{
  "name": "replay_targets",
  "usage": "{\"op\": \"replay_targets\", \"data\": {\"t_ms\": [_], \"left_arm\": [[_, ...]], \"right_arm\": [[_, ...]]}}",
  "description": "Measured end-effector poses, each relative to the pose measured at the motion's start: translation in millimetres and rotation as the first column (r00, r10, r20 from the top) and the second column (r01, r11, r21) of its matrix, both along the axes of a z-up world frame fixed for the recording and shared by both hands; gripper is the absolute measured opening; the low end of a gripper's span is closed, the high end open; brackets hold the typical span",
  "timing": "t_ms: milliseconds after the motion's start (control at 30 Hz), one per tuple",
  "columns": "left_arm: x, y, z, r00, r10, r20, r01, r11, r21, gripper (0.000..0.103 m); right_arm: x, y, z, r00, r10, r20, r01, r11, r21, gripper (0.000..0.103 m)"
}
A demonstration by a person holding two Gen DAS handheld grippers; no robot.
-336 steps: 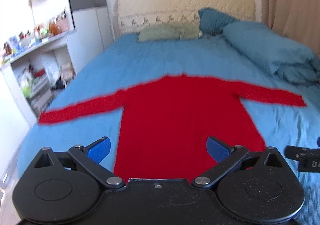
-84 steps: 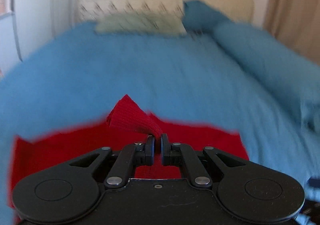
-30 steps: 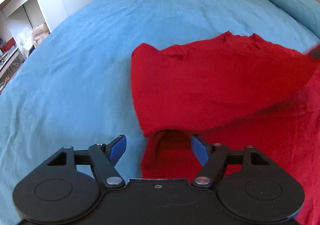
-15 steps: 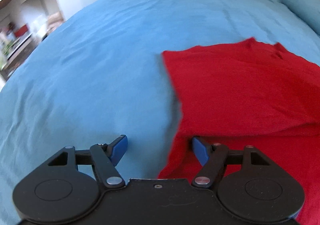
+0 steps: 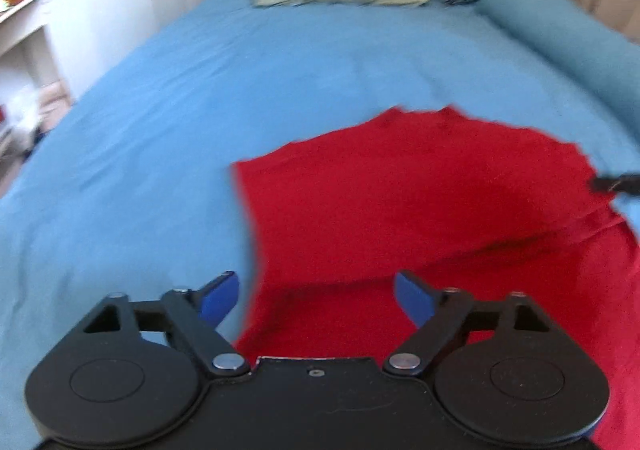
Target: Fold small clothes
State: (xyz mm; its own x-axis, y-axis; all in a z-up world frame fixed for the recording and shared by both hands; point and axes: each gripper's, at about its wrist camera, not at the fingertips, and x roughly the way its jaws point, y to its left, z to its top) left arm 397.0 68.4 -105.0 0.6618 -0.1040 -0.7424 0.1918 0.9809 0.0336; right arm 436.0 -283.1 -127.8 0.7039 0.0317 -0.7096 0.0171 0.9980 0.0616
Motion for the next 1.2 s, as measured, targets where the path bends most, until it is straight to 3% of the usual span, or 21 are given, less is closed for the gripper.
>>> {"op": "replay_targets", "data": {"t_ms": [100, 233, 333, 400, 533, 700, 833, 900, 1067, 1200], "left_arm": [[19, -13, -16, 1.0, -0.027, -0.013, 0.027, 0.999, -0.023, 0.089], [38, -8, -47, 0.988, 0.03, -0.154, -0.039, 0.997, -0.06, 0.088], [34, -4, -40, 0.99, 0.004, -0.139, -0.011, 0.999, -0.048, 0.088], [34, -5, -29, 0.994, -0.013, -0.107, 0.006, 0.998, -0.067, 0.088], [55, -10, -18, 0.999, -0.027, -0.033, 0.023, 0.995, -0.097, 0.09], [117, -4, -44, 0.998, 0.049, -0.028, -0.051, 0.995, -0.082, 0.09], [144, 10, -62, 0.993, 0.108, -0.047, -0.112, 0.99, -0.09, 0.092], [146, 15, -64, 0.993, 0.105, -0.047, -0.11, 0.988, -0.108, 0.096], [146, 8, -54, 0.996, 0.081, -0.047, -0.084, 0.995, -0.056, 0.097], [116, 9, -18, 0.996, 0.089, 0.014, -0.089, 0.995, -0.033, 0.096]], "right_arm": [[14, 6, -23, 0.999, 0.027, -0.04, -0.027, 1.0, 0.004, 0.103], [15, -16, -48, 0.996, -0.022, -0.09, 0.025, 0.999, 0.031, 0.103], [10, -27, -37, 0.995, -0.03, -0.098, 0.036, 0.997, 0.063, 0.103], [9, -22, -27, 1.0, -0.004, -0.03, 0.006, 0.997, 0.074, 0.103], [44, -14, -24, 1.0, 0.006, 0.002, -0.006, 0.997, 0.083, 0.103], [86, -20, -46, 1.0, -0.02, 0.007, 0.02, 0.996, 0.084, 0.103], [98, -31, -61, 1.0, 0.001, 0.021, -0.002, 0.999, 0.038, 0.103], [99, -36, -63, 0.999, 0.02, 0.027, -0.02, 1.0, 0.018, 0.103], [99, -42, -58, 1.0, 0.031, 0.005, -0.031, 0.999, 0.019, 0.103], [75, -42, -17, 0.997, 0.042, 0.057, -0.044, 0.998, 0.036, 0.103]]}}
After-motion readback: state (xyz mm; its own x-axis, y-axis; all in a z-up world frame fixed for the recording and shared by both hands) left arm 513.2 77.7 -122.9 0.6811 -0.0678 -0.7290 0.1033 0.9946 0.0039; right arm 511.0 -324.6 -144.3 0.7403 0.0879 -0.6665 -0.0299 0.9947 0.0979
